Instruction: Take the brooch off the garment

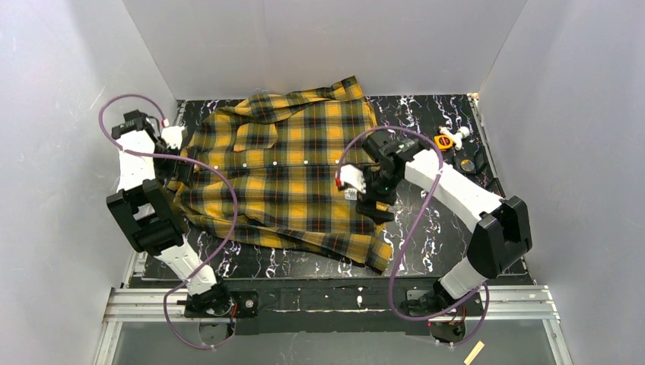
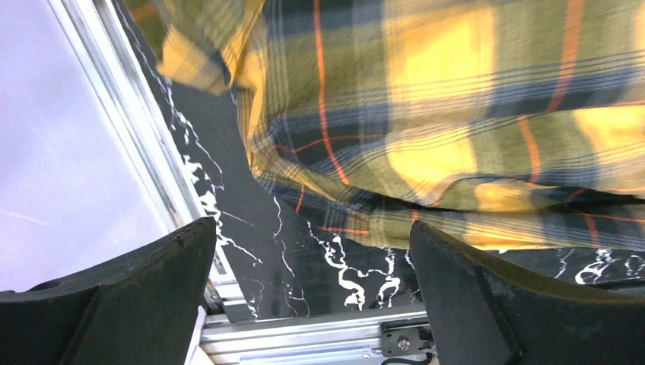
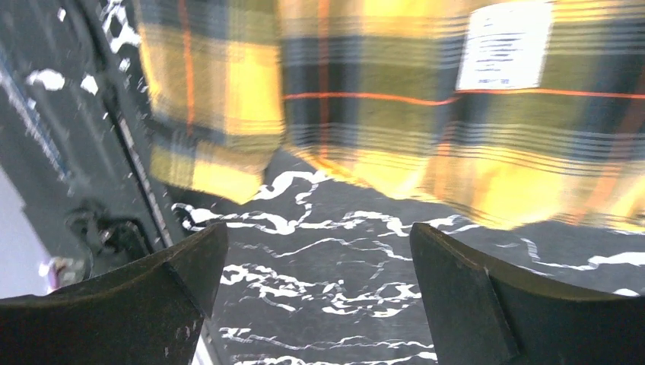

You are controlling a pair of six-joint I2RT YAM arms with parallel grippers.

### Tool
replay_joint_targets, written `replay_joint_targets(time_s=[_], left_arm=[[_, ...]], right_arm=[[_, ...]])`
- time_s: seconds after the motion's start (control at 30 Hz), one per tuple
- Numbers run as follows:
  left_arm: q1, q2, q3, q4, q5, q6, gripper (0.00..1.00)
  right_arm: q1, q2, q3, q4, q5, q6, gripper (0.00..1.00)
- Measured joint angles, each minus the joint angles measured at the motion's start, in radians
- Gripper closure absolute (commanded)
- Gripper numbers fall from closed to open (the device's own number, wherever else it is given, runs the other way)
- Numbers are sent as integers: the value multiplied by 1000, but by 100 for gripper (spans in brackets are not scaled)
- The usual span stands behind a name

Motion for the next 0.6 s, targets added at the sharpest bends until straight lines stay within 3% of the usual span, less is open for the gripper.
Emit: replay_joint_targets(time_s=[0.23,0.37,0.47,0.6], left_arm=[[-136,-21,284,-122,72,-29,2],[-204,26,529,-211,121,-102,2],[-220,73,671,-241,145,-179,2],[-220,94,686,-246,159,-273,2]], right_arm=[[-99,37,226,85,-32,100,2],[-178,114,399,122,-48,197,1],[-285,169,498,168,-80,298,2],[-480,195,512,239,-109,449,1]])
